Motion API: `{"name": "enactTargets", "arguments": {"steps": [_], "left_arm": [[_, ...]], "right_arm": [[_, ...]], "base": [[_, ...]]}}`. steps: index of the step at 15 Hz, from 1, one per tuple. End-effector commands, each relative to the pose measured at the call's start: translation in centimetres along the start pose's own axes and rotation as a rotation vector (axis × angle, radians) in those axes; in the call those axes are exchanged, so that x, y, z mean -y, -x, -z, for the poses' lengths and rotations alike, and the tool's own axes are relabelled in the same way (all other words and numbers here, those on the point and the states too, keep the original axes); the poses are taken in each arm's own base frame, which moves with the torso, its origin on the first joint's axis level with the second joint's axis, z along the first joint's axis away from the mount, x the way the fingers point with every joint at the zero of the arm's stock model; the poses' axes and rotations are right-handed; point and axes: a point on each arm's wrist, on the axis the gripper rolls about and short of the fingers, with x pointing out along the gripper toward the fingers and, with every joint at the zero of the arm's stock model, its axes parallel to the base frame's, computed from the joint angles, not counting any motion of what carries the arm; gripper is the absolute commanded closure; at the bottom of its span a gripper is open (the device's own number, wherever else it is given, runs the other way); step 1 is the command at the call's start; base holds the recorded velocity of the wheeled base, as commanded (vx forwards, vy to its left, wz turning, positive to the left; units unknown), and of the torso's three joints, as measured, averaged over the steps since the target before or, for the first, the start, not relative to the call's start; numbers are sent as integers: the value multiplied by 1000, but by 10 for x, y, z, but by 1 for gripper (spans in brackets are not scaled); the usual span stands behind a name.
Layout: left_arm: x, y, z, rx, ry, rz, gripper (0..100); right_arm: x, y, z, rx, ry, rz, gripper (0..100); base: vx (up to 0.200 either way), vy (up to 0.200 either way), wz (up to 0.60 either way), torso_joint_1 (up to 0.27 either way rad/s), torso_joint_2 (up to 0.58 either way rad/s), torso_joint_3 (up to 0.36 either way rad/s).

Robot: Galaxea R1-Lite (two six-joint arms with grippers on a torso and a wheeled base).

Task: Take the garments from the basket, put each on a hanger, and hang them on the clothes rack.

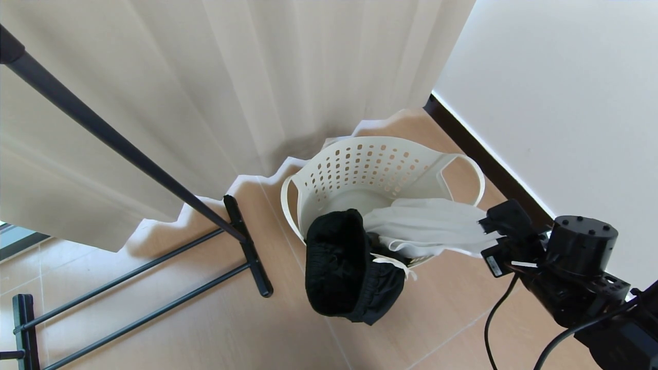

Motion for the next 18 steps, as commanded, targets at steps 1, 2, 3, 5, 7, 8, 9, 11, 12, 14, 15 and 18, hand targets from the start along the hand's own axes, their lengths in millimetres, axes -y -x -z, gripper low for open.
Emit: {"name": "enactTargets", "arguments": {"steps": [1,2,3,5,7,8,9,11,12,14,15,18], "left_arm": [[0,0,0,0,-1,0,0],[0,0,0,0,-1,0,0],[0,0,0,0,-1,0,0],[0,0,0,1,-1,0,0],[0,0,0,0,-1,0,0],[0,0,0,0,-1,0,0],[0,0,0,0,-1,0,0],[0,0,0,0,-1,0,0],[0,0,0,0,-1,0,0],[0,0,0,0,-1,0,0],[0,0,0,0,-1,0,0],[0,0,0,0,-1,0,0]], "right_arm": [[6,22,-18,84,-23,-1,100],[8,30,-22,105,-27,-4,100],[10,36,-26,128,-35,-4,100],[18,48,-37,183,-61,6,100],[24,53,-44,221,-83,22,100],[26,55,-46,231,-89,27,100],[29,58,-48,243,-96,33,100],[30,57,-51,254,-101,37,100],[29,55,-52,256,-105,35,100],[30,55,-55,268,-112,34,100],[31,55,-57,276,-116,38,100],[31,56,-57,276,-116,38,100]], "base": [[0,0,0,0,0,0],[0,0,0,0,0,0],[0,0,0,0,0,0],[0,0,0,0,0,0],[0,0,0,0,0,0],[0,0,0,0,0,0],[0,0,0,0,0,0],[0,0,0,5,0,100],[0,0,0,2,2,163],[0,0,0,2,5,181],[0,0,0,7,2,198],[0,0,0,2,-154,27]]}}
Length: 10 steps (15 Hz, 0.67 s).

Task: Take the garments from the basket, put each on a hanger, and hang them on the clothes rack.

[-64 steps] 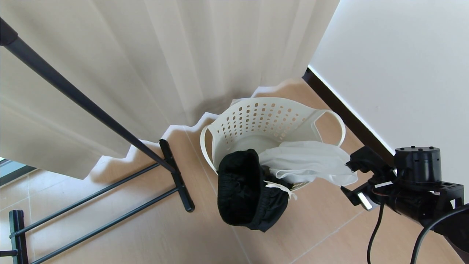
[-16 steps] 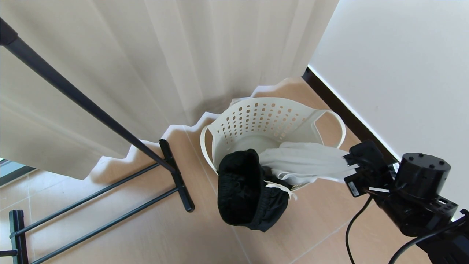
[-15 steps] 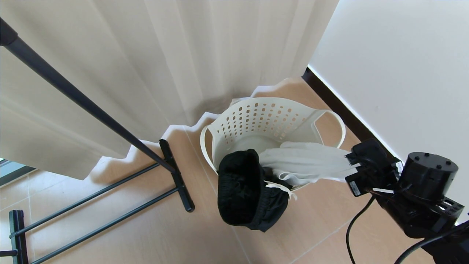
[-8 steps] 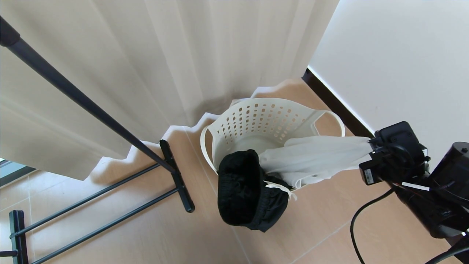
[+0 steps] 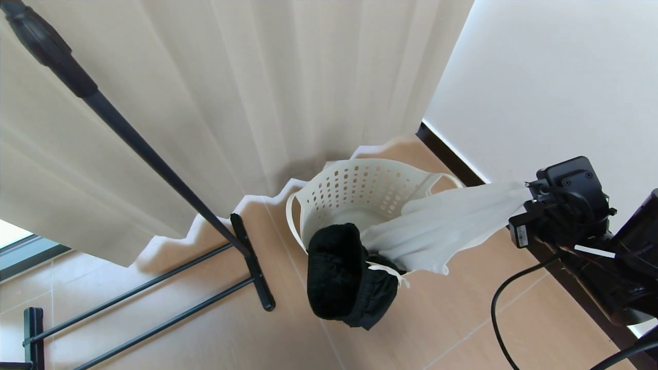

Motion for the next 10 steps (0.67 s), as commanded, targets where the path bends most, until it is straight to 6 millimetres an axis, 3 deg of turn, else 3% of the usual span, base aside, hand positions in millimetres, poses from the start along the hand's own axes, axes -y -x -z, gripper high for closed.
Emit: {"name": "enactTargets", "arguments": {"steps": [1,10], "left_arm": [[0,0,0,0,1,0,0],[0,0,0,0,2,0,0]], "right_arm": [[0,1,0,1,0,0,100],[-1,1,2,-4,3,-6,100]], "base": [[0,0,0,12,-354,-149],[0,0,0,85,-452,-159]]}}
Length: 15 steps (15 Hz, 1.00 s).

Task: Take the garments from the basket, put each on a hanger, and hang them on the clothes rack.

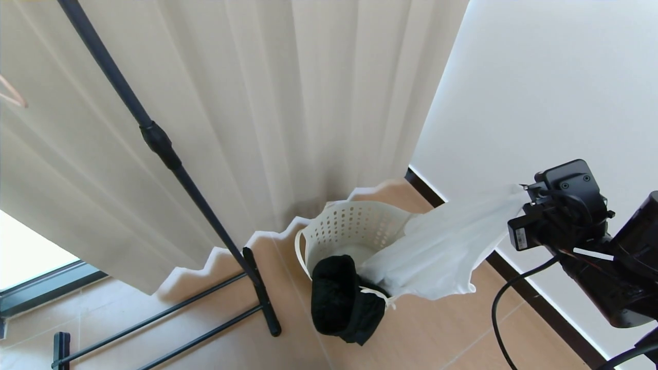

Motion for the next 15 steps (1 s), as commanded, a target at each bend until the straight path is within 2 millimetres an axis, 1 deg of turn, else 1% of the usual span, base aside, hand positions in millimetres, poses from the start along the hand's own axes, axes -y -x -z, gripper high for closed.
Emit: {"name": "enactTargets", "arguments": {"steps": [1,4,7,10,15], "left_arm": [[0,0,0,1,2,0,0],[0,0,0,1,5,1,0],[0,0,0,1,5,0,0],[0,0,0,1,5,0,0],[0,0,0,1,2,0,0]], "right_arm": [[1,1,-1,5,-2,1,100],[-1,2,3,2,3,-41,100],[0,3,1,15,-6,-46,100],[-4,4,9,-14,2,-64,100],[0,8,4,4,-7,-53,100]], "base": [[0,0,0,139,-481,-134],[0,0,0,154,-497,-139],[0,0,0,173,-507,-124],[0,0,0,198,-520,-126],[0,0,0,221,-551,-153]]}}
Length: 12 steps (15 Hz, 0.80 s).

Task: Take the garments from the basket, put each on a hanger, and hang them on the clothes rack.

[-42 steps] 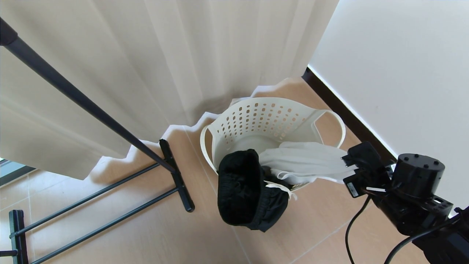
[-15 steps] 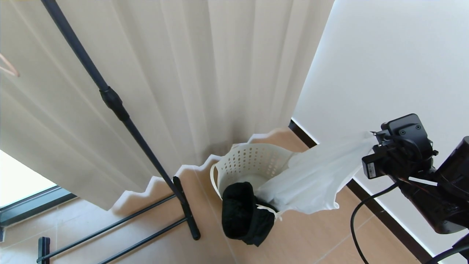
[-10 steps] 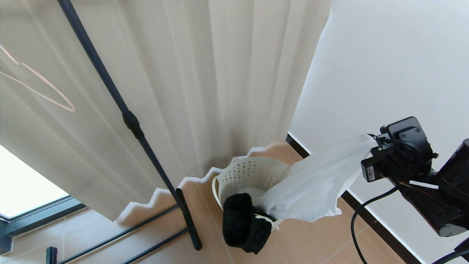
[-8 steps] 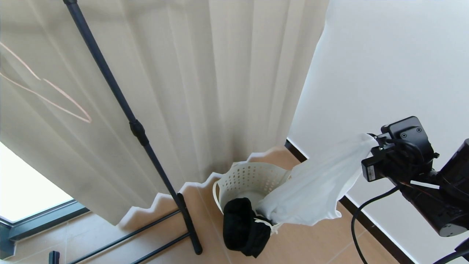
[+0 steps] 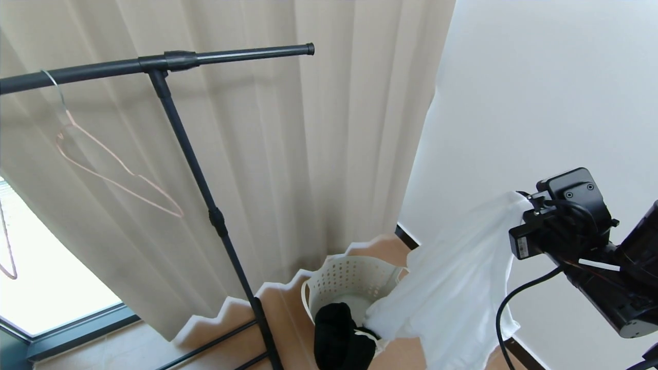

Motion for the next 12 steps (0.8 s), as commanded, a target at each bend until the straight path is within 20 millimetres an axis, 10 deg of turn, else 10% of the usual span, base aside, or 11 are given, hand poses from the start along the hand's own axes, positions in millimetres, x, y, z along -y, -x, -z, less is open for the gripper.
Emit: {"name": "enactTargets", "arguments": {"steps": [1,12], "left_arm": [[0,0,0,0,0,0,0],[0,0,0,0,0,0,0]], "right_arm": [[0,0,-1,3,0,0,100],[0,4,5,1,22,-43,100]], "base": [[0,0,0,251,-588,-286],[0,0,0,182,-413,-97]]}}
